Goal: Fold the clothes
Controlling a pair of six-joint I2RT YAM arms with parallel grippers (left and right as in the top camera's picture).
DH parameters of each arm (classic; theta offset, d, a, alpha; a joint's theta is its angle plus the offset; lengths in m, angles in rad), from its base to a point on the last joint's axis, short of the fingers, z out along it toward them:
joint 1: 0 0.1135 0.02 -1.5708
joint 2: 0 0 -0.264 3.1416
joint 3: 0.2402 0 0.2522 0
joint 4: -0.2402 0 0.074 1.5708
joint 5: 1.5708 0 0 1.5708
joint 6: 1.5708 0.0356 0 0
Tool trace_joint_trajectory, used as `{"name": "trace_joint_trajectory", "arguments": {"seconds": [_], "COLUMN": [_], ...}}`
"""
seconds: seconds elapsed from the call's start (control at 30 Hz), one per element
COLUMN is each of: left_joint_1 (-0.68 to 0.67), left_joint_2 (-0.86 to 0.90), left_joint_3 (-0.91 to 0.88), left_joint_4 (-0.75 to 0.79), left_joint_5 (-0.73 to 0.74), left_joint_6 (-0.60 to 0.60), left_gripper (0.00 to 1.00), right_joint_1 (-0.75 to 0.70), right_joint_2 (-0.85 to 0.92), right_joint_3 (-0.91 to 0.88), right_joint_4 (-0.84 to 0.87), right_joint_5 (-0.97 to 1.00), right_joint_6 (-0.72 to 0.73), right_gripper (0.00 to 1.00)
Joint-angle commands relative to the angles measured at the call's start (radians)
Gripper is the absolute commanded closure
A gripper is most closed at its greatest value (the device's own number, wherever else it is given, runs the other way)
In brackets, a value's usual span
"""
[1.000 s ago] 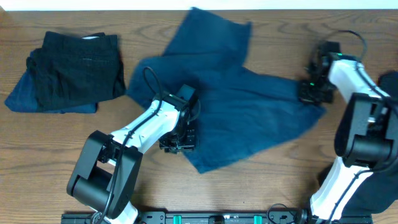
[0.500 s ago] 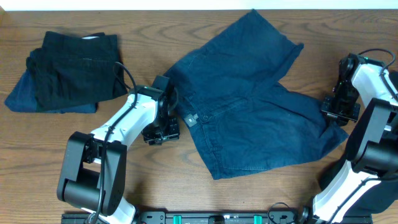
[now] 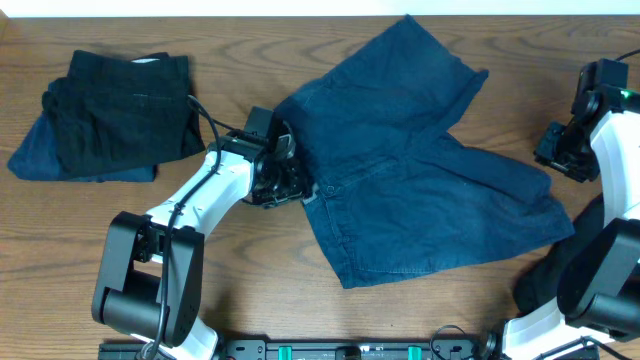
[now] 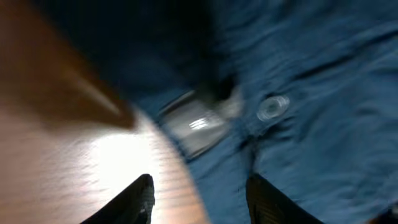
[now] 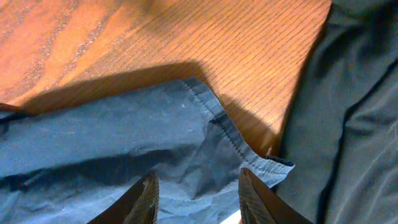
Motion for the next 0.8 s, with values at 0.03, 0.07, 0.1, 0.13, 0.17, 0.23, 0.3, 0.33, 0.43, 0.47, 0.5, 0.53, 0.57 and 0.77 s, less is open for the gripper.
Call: {"name": "trace_joint_trajectory", "arguments": {"seconds": [0.03,0.07,0.1,0.13,0.17,0.23,0.3,0.33,0.43,0.47,0.5,0.53,0.57,0.77], "left_joint_1": [0.002,0.002,0.002,0.002,0.002,0.000,-0.005,-0.011,-0.035,-0.045,-0.054,-0.064,-0.072,-0.099], "left_joint_2": [-0.014,-0.012,-0.011,-0.008,-0.005,0.002,0.011,0.014,0.029,0.035,0.042,0.048,0.053,0.072], "left_joint_3": [0.005,0.002,-0.003,-0.008,-0.010,-0.013,-0.013,-0.013,-0.013,-0.013,-0.013,-0.013,-0.013,-0.013], "left_joint_4": [0.029,0.038,0.051,0.068,0.079,0.103,0.120,0.127,0.144,0.148,0.151,0.152,0.154,0.155], "left_joint_5": [0.069,0.069,0.069,0.069,0.069,0.071,0.080,0.087,0.094,0.093,0.093,0.089,0.080,0.015], "left_joint_6": [-0.061,-0.070,-0.082,-0.100,-0.111,-0.125,-0.127,-0.127,-0.140,-0.146,-0.146,-0.146,-0.151,-0.209], "left_gripper": [0.50,0.50,0.50,0.50,0.50,0.50,0.50,0.50,0.50,0.50,0.50,0.50,0.50,0.50], "right_joint_1": [-0.007,-0.007,-0.007,-0.007,-0.007,-0.007,-0.006,-0.005,-0.005,-0.005,-0.005,-0.005,-0.005,-0.005], "right_joint_2": [-0.006,-0.006,-0.006,-0.006,-0.006,-0.006,-0.006,-0.006,-0.006,-0.006,-0.006,-0.006,-0.006,-0.006], "right_joint_3": [0.000,0.000,0.000,0.000,0.000,0.000,0.000,0.000,0.000,0.000,0.000,0.000,0.000,0.000], "right_joint_4": [-0.007,-0.008,-0.008,-0.010,-0.014,-0.026,-0.034,-0.038,-0.043,-0.046,-0.049,-0.053,-0.056,-0.071], "right_joint_5": [-0.008,-0.015,-0.017,-0.019,-0.019,-0.019,-0.019,-0.019,-0.019,-0.019,-0.019,-0.019,-0.019,-0.018], "right_joint_6": [0.014,0.012,0.012,0.012,0.012,0.012,0.012,0.012,0.012,0.012,0.012,0.012,0.012,0.012], "right_gripper": [0.59,0.59,0.59,0.59,0.59,0.59,0.60,0.59,0.59,0.59,0.59,0.59,0.59,0.59]}}
